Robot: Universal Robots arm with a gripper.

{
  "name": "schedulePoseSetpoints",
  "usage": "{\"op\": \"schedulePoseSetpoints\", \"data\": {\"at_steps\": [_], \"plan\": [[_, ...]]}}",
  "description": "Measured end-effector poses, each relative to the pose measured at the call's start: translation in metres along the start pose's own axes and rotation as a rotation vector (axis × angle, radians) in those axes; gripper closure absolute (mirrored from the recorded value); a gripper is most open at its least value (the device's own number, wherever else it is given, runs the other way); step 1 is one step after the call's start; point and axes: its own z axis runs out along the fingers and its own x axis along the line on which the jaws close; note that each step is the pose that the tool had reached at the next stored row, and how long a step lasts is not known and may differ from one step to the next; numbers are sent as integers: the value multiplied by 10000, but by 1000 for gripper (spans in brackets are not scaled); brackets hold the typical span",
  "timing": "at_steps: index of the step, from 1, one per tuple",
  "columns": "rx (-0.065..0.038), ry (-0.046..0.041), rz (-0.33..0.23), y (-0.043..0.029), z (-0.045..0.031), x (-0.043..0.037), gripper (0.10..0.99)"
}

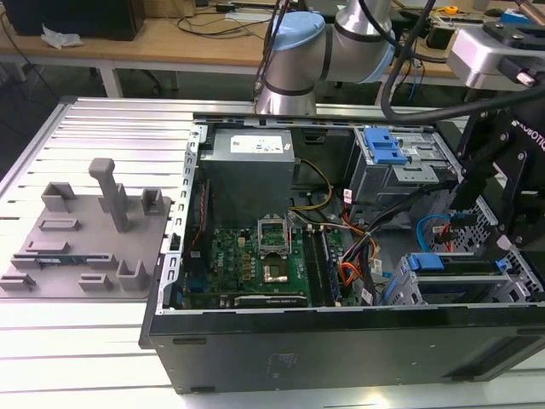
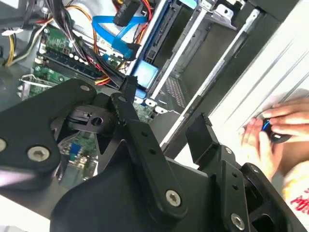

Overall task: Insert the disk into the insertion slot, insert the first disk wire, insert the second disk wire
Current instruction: 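Insert the first disk wire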

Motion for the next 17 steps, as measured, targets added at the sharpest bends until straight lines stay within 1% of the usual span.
{"op": "schedulePoseSetpoints", "data": {"at_steps": [1,2,3,4,5,6,7,8,9,10,11,12,14,15,16,17], "plan": [[-2,-3,39,0,3,-22,404],[-2,9,39,1,3,-61,404],[0,43,39,5,-3,-157,404],[1,59,41,6,-7,-251,404],[2,77,42,5,-10,-317,404],[7,289,44,2,-11,-377,404],[25,696,50,-4,-11,-417,420],[34,876,53,-7,-12,-430,420],[42,1060,57,-8,-12,-443,486],[55,1307,61,-11,-14,-460,553],[65,1511,64,-13,-14,-483,612],[78,1801,68,-16,-15,-526,678],[98,2199,74,-27,-14,-597,678],[111,2462,78,-43,-14,-649,678],[122,2690,81,-69,-12,-699,678],[127,2788,84,-87,-11,-723,678]]}}
